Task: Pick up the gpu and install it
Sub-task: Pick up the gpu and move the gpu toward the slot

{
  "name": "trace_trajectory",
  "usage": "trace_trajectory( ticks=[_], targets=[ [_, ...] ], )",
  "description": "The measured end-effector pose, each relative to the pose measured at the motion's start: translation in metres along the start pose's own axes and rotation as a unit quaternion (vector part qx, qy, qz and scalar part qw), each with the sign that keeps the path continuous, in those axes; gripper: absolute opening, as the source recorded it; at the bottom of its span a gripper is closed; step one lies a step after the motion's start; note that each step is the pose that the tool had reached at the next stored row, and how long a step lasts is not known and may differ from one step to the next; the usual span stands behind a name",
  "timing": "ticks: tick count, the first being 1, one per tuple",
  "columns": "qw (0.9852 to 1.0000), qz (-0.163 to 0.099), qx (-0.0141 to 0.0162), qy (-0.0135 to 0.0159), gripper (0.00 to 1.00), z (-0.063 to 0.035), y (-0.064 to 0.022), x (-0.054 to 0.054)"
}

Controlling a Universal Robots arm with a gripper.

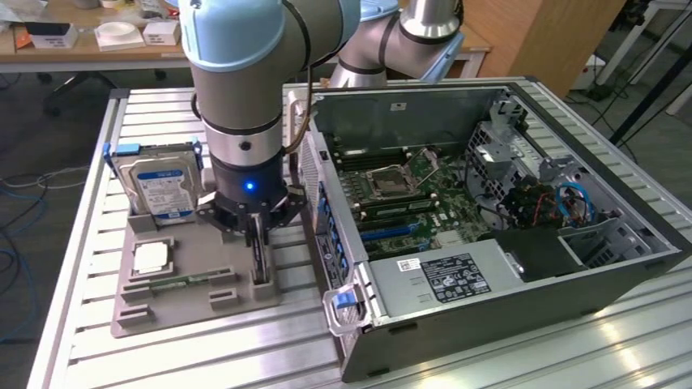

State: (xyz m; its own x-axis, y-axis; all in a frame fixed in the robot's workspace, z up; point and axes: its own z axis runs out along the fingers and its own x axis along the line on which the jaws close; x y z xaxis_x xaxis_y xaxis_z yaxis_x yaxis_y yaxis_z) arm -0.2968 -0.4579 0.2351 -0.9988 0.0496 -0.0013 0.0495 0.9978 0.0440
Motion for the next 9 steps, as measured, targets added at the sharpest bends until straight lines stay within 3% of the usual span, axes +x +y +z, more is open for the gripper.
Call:
trace_trajectory(
  ticks=[2,9],
  targets=[
    [1.0000,0.000,0.0000,-0.0001,0.26,0.0000,0.0000,0.0000],
    [1.0000,0.000,-0.0001,-0.0001,0.26,0.0000,0.0000,0.0000]
  ],
)
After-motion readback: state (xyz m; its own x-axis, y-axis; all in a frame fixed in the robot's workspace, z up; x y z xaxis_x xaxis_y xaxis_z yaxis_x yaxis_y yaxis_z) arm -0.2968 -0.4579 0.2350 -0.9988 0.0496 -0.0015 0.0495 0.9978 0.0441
